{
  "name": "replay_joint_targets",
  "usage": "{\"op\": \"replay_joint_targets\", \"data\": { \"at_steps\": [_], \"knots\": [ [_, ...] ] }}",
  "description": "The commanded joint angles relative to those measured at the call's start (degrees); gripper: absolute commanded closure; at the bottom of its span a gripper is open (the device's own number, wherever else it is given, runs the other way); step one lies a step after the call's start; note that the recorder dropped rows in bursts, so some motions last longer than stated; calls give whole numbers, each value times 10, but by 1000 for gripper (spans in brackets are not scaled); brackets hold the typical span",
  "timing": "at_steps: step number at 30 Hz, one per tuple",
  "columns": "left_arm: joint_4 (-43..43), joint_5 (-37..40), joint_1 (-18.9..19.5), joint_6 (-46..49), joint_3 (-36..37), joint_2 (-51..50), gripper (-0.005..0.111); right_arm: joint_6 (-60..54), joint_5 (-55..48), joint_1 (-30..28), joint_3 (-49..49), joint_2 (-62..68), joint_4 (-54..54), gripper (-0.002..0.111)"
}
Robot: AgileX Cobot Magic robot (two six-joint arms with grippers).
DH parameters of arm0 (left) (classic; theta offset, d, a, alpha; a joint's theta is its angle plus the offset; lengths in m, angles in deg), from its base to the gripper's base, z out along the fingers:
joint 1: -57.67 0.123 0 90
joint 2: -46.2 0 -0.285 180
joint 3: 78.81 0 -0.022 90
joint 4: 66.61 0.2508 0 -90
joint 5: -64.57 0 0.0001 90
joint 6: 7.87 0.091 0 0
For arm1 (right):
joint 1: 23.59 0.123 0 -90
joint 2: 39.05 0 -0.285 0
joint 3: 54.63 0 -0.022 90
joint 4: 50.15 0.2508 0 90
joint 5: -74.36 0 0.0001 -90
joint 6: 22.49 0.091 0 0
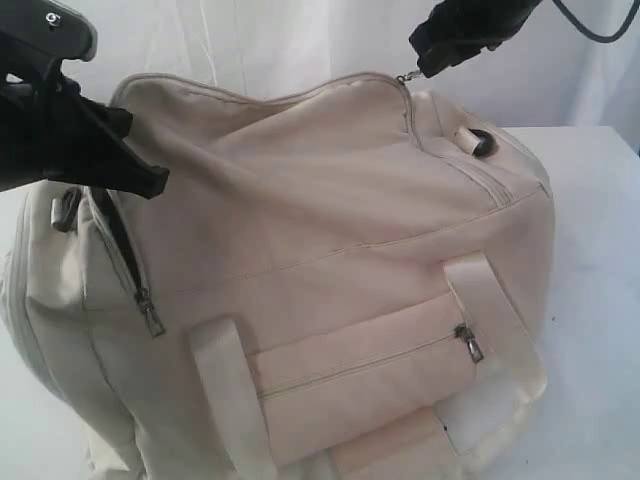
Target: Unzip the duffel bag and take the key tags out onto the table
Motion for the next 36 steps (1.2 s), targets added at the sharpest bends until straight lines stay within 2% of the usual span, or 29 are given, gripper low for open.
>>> {"op": "replay_joint_targets", "data": {
  "at_steps": [1, 8, 11, 15, 19, 23, 26, 31, 34, 36],
  "knots": [
    [22, -2, 30, 22, -30, -33, 107, 4, 12, -7, 24, -9, -10, 108],
    [0, 44, 59, 54, -88, -73, 107, 5, 17, -7, 43, -9, -14, 108],
    [-51, 41, 59, 95, -97, -73, 107, 5, 17, -7, 44, -9, -14, 108],
    [-142, 34, 59, 194, -97, -72, 107, 15, 16, -7, 44, -9, -12, 108],
    [-142, 5, 50, 203, -86, -70, 107, 29, 10, -7, 44, -9, -10, 108],
    [-142, 8, 48, 204, -83, -65, 105, 31, 15, -7, 44, -9, -8, 107],
    [-142, 27, 48, 216, -83, -65, 90, 31, 15, -7, 44, -9, 4, 97],
    [-142, 36, 48, 228, -83, -65, 51, 40, 15, -7, 44, -9, 14, 68],
    [-142, 21, 48, 228, -83, -65, 39, 45, 11, -7, 44, -9, 14, 53],
    [-142, 9, 48, 228, -83, -63, 36, 45, 7, -7, 44, -9, 14, 45]
  ]
}}
